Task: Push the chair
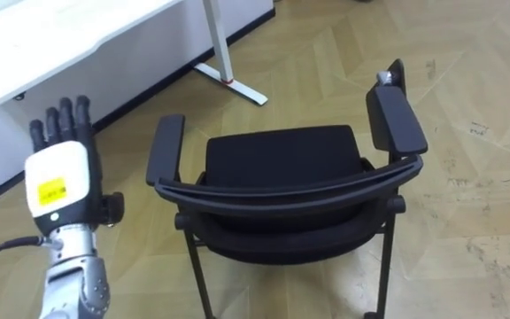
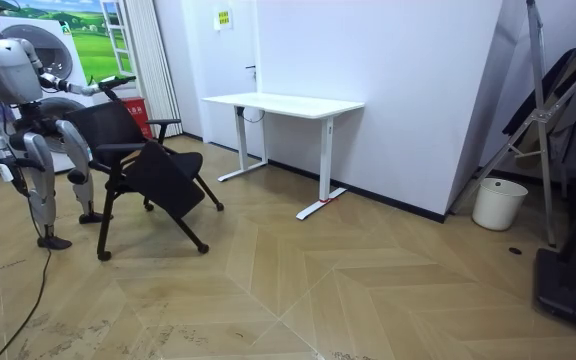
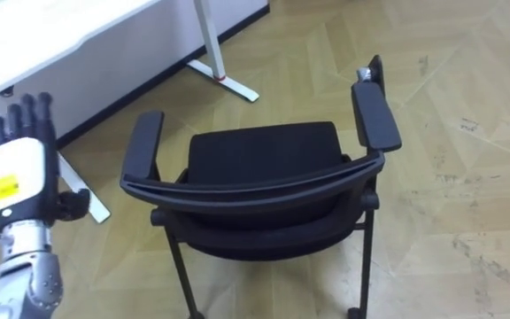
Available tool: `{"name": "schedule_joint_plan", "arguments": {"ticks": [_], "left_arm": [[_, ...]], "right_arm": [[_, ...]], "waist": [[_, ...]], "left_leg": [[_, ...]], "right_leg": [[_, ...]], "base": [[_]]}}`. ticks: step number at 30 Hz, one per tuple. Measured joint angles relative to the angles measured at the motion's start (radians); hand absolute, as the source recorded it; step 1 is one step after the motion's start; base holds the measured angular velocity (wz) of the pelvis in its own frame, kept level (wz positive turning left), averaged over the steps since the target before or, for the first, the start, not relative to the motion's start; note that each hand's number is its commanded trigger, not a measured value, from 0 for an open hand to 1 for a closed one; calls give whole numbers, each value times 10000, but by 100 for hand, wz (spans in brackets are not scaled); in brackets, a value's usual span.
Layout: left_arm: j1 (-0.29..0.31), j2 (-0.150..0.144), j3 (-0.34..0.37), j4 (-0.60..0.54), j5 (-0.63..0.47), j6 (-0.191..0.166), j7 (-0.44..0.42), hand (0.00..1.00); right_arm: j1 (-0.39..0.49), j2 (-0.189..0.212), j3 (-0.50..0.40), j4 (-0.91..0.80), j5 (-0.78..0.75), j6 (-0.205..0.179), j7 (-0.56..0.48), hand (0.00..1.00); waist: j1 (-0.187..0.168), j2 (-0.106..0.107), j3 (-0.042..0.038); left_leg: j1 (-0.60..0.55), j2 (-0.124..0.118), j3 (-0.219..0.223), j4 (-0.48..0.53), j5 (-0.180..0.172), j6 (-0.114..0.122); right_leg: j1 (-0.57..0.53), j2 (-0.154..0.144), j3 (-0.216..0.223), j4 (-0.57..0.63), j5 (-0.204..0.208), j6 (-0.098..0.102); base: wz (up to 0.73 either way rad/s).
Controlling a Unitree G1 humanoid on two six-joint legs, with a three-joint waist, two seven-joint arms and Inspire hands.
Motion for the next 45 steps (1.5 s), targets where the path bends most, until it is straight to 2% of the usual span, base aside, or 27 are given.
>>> {"name": "schedule_joint_plan", "arguments": {"ticks": [6, 10, 13, 15, 17, 20, 22, 26, 29, 35, 40, 42, 45], "left_arm": [[-2, 30, -441, -3, 2, -23, -274, 0], [0, 72, -596, -139, 111, -28, -526, 0], [5, 121, -697, -727, 113, -20, -633, 0], [14, 251, -940, -978, 126, 13, -679, 0], [21, 391, -1072, -1229, 501, 89, -945, 0], [21, 504, -1236, -1257, 770, 230, -1163, 0], [21, 496, -1273, -1287, 772, 238, -1329, 0], [21, 496, -1294, -1355, 768, 249, -1563, 0], [21, 495, -1406, -1388, 769, 249, -1811, 0], [20, 486, -1682, -1394, 770, 255, -2180, 0], [20, 487, -1753, -1409, 762, 275, -2400, 0], [23, 489, -1901, -1598, 763, 389, -2528, 0], [23, 490, -2265, -1849, 774, 368, -2568, 0]], "right_arm": [[-37, 9, 2, 69, 232, -39, 110, 0], [-192, 38, -2, 93, 168, -55, 134, 0], [-253, 58, 23, 78, 199, -61, 154, 0], [-254, 62, 188, 62, 199, -59, 156, 0], [-305, 57, 355, 54, 92, -57, 144, 0], [-367, 16, 400, 94, 62, -57, 150, 0], [-431, 14, 469, 115, 63, -65, 150, 0], [-433, 10, 577, 120, 32, -147, 209, 0], [-390, -8, 575, 120, 35, -144, 237, 0], [-401, -37, 573, 173, -2, -145, 237, 0], [-396, -42, 584, 186, 6, -146, 231, 0], [-395, -39, 581, 217, 48, -150, 218, 0], [-424, -41, 583, 331, 105, -159, 119, 0]], "waist": [[-106, -1, 0], [-221, -67, 45], [-265, -114, 76], [-264, -101, 67], [-289, -14, 13], [-290, 45, -20], [-293, 59, -14], [-309, 138, 67], [-323, 175, 92], [-367, 246, 46], [-388, 244, 48], [-397, 235, 55], [-393, 219, 64]], "left_leg": [[1, 0, -2, -13, 0, 0], [-38, 0, 5, 3, 0, 0], [-135, -1, 18, 6, 0, 0], [-180, -9, 31, 7, 0, 0], [-267, -15, 32, 9, 0, 0], [-271, -18, 32, 5, -1, 0], [-273, -18, 32, 4, -1, 0], [-280, -19, 35, 2, -1, 0], [-285, -14, 46, 3, -5, 7], [-282, -9, 78, 42, -16, 26], [-279, 1, 87, 85, -17, 27], [-285, 2, 82, 90, -17, 28], [-276, 3, 84, 90, -18, 29]], "right_leg": [[0, -1, 0, -16, -1, 0], [-24, 0, 12, -40, -1, 1], [-102, 3, 35, -87, -1, 1], [-112, 5, 37, -159, 4, 8], [-203, 2, 36, -161, 11, 8], [-193, 2, 47, -172, 21, 3], [-189, 4, 45, -175, 23, -1], [-193, 3, 42, -175, 31, -4], [-199, 3, 43, -170, 42, -2], [-198, -1, 78, -166, 82, 18], [-187, 1, 96, -151, 93, 14], [-190, 1, 72, -152, 96, 17], [-188, 2, 66, -148, 97, 19]], "base": [[0], [0], [0], [0], [0], [0], [0], [0], [0], [0], [0], [0], [0]]}}
